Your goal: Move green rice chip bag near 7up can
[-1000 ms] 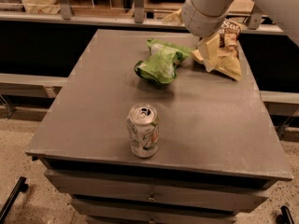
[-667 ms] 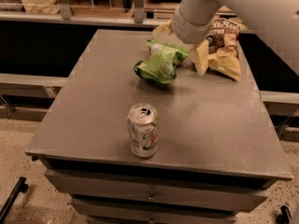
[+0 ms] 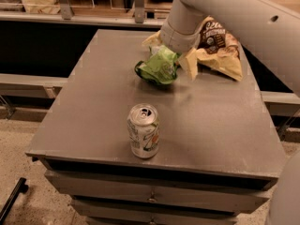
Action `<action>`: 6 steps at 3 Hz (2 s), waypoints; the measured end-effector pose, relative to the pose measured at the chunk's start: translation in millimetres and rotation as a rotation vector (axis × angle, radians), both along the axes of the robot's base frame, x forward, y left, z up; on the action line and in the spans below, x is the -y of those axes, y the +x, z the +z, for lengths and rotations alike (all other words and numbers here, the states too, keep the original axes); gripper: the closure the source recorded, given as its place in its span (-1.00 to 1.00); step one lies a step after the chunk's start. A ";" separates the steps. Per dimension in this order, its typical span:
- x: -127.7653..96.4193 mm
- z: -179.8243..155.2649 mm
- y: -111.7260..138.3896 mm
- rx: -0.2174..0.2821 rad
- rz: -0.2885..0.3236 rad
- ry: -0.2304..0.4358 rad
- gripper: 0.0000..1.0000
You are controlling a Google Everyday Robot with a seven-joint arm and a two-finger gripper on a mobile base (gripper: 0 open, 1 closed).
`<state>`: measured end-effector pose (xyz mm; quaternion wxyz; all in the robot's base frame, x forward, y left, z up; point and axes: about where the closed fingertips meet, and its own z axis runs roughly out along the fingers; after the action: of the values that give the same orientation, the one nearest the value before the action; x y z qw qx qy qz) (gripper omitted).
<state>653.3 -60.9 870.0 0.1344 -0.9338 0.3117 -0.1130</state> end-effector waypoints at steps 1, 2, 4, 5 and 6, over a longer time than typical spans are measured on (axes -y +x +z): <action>-11.2 -16.5 -4.1 -0.034 0.041 -0.012 -0.71; -11.2 -28.8 -7.4 -0.059 0.049 -0.025 -0.24; -8.5 -23.9 -9.2 -0.064 0.047 -0.007 0.84; -1.9 14.7 -19.7 -0.042 0.055 0.076 1.00; 14.1 54.5 -35.3 0.005 0.062 0.099 1.00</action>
Offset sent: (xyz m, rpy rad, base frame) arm -0.0115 0.0099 -0.0389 -0.0388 0.0846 0.0560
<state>618.0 -75.0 924.6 0.1846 -0.9349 0.2877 -0.0958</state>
